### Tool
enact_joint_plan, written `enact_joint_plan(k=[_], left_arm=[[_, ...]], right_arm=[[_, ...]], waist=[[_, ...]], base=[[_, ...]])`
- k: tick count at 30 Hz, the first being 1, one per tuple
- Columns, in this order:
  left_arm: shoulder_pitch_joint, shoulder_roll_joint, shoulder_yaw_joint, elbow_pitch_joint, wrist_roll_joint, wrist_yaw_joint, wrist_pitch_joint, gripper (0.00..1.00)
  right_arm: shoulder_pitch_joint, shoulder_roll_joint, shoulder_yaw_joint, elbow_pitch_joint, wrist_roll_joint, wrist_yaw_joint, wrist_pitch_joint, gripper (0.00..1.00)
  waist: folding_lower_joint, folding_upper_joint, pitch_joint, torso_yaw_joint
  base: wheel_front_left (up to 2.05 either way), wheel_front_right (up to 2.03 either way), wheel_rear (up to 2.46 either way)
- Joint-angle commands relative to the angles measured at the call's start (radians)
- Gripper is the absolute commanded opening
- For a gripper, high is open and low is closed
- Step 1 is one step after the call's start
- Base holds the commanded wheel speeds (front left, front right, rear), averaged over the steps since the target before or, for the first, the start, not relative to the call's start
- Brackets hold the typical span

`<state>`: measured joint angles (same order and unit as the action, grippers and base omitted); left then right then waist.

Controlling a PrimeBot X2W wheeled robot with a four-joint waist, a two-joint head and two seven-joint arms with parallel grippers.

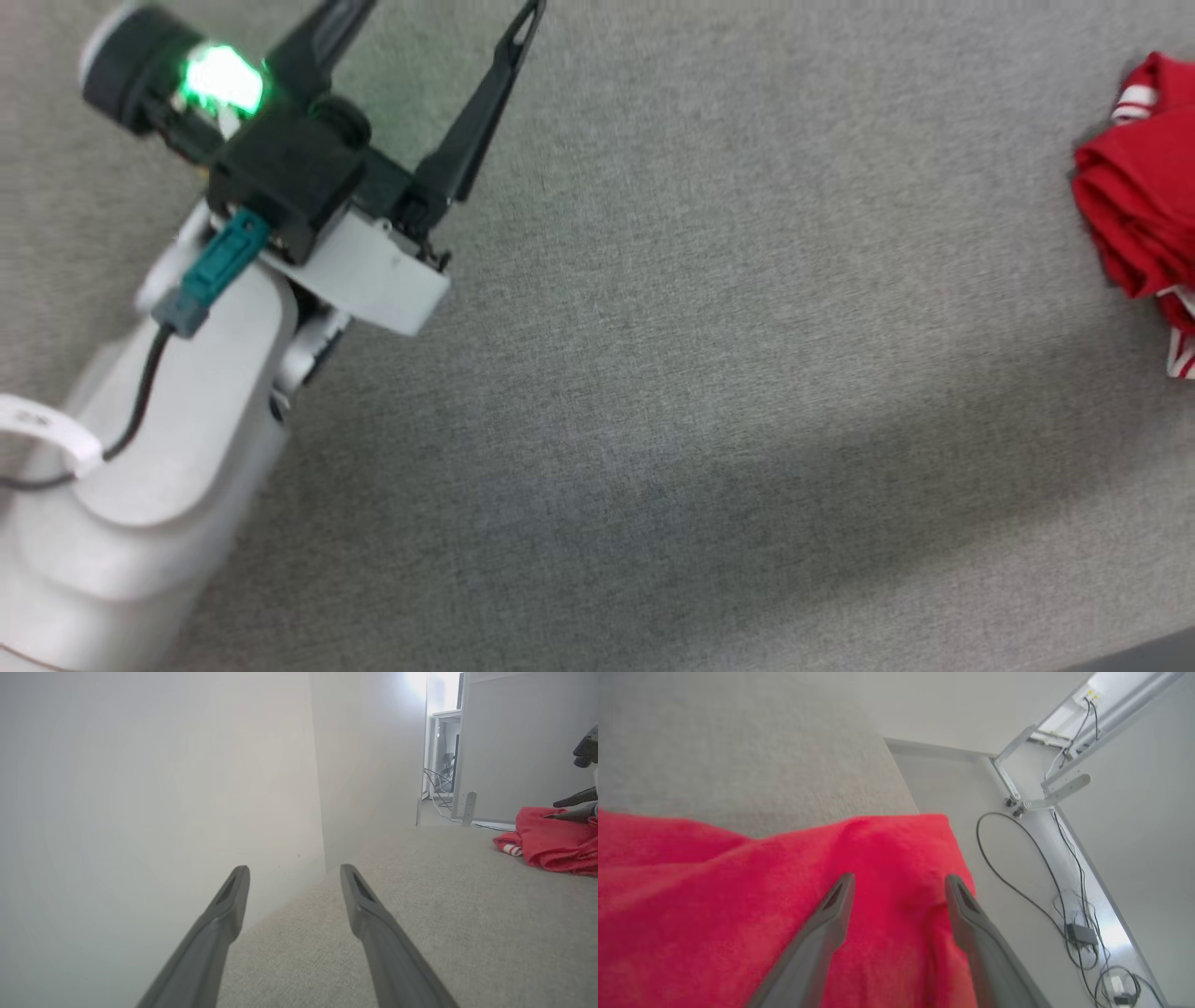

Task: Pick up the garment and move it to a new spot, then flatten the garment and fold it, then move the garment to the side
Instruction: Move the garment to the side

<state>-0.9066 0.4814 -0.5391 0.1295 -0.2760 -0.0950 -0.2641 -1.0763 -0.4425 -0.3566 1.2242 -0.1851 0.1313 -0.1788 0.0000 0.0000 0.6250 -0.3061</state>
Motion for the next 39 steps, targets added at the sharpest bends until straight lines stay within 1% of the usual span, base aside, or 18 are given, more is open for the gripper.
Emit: enact_joint_plan(k=[1,5,8,9,13,15,21,26,30,33,39], left_arm=[[0.033,-0.014,0.012,0.000,-0.007,0.012,0.001,1.00],[0.131,-0.055,0.055,0.002,-0.025,0.031,0.001,1.00],[0.213,-0.079,0.094,0.011,-0.027,0.036,0.001,1.00],[0.213,-0.079,0.094,0.011,-0.027,0.036,0.001,1.00],[0.323,-0.104,0.161,0.022,-0.026,0.037,0.001,1.00],[0.376,-0.113,0.196,0.030,-0.026,0.030,0.001,1.00],[0.508,-0.148,0.290,0.053,-0.012,0.008,0.001,1.00],[0.613,-0.188,0.359,0.068,0.001,-0.002,0.001,1.00],[0.687,-0.221,0.405,0.082,0.011,-0.013,0.001,1.00],[0.741,-0.236,0.444,0.091,0.011,-0.018,0.001,1.00],[0.837,-0.264,0.487,0.091,0.012,-0.029,0.001,1.00]], right_arm=[[-0.016,0.006,0.031,0.006,0.006,-0.001,-0.013,1.00],[-0.032,0.036,0.137,0.023,0.028,-0.001,-0.041,1.00],[-0.029,0.072,0.229,0.032,0.063,-0.001,-0.059,1.00],[-0.029,0.072,0.229,0.032,0.063,-0.001,-0.059,1.00],[0.003,0.118,0.335,0.034,0.140,-0.001,-0.074,1.00],[0.024,0.141,0.377,0.020,0.198,-0.001,-0.079,1.00],[0.134,0.168,0.542,-0.084,0.376,-0.001,-0.084,1.00],[0.261,0.153,0.657,-0.227,0.546,-0.001,-0.086,1.00],[0.391,0.124,0.687,-0.368,0.655,-0.001,-0.086,1.00],[0.503,0.110,0.680,-0.476,0.696,-0.001,-0.087,1.00],[0.712,0.093,0.626,-0.649,0.714,-0.001,-0.087,1.00]], waist=[[0.0000,0.0000,-0.067,0.022],[0.0000,0.0000,-0.151,0.063],[0.0000,0.0000,-0.211,0.100],[0.0000,0.0000,-0.211,0.100],[0.0000,0.0000,-0.281,0.152],[0.0000,0.0000,-0.312,0.177],[0.0000,0.0000,-0.390,0.243],[0.0000,0.0000,-0.459,0.277],[0.0000,0.0000,-0.519,0.298],[0.0000,0.0000,-0.560,0.303],[0.0000,0.0000,-0.626,0.315]], base=[[0.00,0.00,0.00],[0.00,0.00,0.00],[0.00,0.00,0.00],[0.00,0.00,0.00],[0.00,0.00,0.00],[0.00,0.00,0.00],[0.00,0.00,0.00],[0.00,0.00,0.00],[0.00,0.00,0.00],[0.00,0.00,0.00],[0.00,0.00,0.00]])
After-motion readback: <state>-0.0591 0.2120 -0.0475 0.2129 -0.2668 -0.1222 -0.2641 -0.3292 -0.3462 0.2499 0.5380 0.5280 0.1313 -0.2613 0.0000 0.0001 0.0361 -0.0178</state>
